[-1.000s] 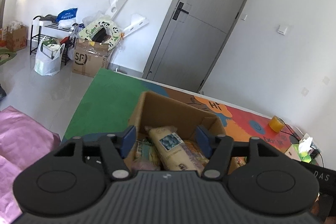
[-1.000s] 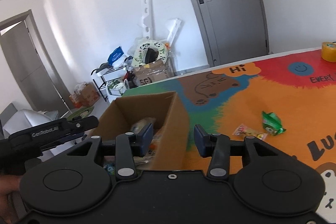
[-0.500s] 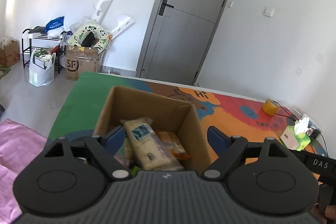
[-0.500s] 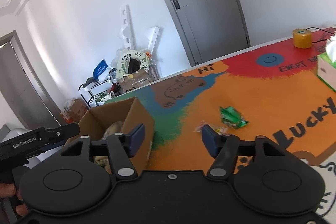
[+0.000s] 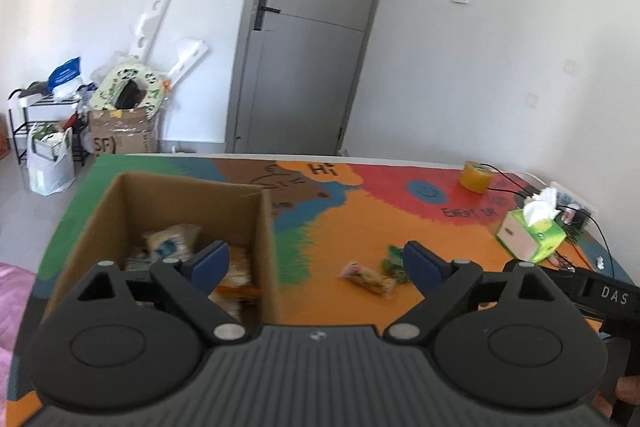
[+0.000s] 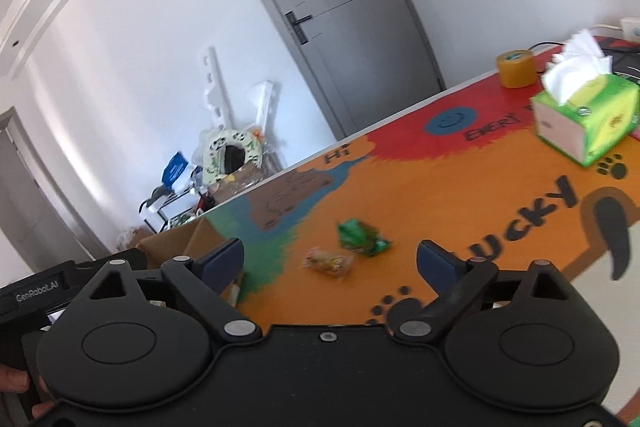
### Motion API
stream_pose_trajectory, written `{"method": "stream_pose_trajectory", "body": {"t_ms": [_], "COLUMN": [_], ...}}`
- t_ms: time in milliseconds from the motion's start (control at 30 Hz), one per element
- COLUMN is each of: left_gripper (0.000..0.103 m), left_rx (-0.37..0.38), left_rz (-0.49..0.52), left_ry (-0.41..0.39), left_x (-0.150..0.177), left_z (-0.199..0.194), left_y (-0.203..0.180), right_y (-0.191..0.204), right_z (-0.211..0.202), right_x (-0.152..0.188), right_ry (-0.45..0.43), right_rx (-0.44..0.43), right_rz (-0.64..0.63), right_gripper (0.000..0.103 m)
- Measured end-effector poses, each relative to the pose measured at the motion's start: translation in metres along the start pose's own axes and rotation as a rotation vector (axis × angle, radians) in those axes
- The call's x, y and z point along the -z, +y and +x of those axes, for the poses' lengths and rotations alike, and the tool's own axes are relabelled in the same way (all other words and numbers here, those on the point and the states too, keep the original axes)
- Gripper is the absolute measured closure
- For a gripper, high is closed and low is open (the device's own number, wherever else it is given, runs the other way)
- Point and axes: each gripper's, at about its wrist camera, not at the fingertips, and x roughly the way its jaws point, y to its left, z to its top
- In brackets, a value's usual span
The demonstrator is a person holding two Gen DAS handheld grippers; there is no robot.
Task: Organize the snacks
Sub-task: 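Move both tools back over the green packet and bread stick pack, then grasp the green packet with the right tool while the left tool grasps the bread stick pack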
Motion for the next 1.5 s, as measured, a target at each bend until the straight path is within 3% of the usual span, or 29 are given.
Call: {"method": "stream_pose_trajectory", "body": {"t_ms": [200, 367, 533, 600, 767, 967, 1433, 1500], "left_gripper": [0.010, 0.011, 0.013, 0.016, 0.039, 0.054, 0.060, 0.060], "left_rx": [0.008, 0.005, 0.001, -0.006, -0.017, -0.033, -0.098, -0.103], "left_rz": [0.024, 0.030, 0.006, -0.004, -0.033, -0.059, -0.127, -0.131], "left_ry": [0.021, 0.045, 0.068, 0.073, 0.105, 0.140, 0.173, 0.178], "left_x": [0.005, 0.007, 0.009, 0.009, 0.010, 0.010, 0.010, 0.011], "left_z": [0.019, 0.040, 0.062, 0.069, 0.091, 0.111, 0.140, 0.143], "left_y": [-0.023, -0.036, -0.044, -0.046, -0.049, -0.046, -0.033, -0.032], "right_y": [-0.031, -0.049, -0.062, -0.064, -0.064, -0.055, -0.036, -0.035], "right_z": [0.001, 0.013, 0.028, 0.036, 0.057, 0.088, 0.147, 0.154], "right_x": [-0.001, -0.001, -0.004, -0.006, -0.013, -0.021, -0.019, -0.016], "right_ry": [0.000, 0.028, 0.073, 0.090, 0.124, 0.172, 0.264, 0.275], "right_rx": [0.013, 0.008, -0.007, -0.015, -0.043, -0.079, -0.117, -0.120], "right_rz": [0.042, 0.054, 0.054, 0.052, 0.040, 0.016, -0.045, -0.050], "right_gripper": [0.010, 0.016, 0.031, 0.034, 0.036, 0.036, 0.039, 0.050]}}
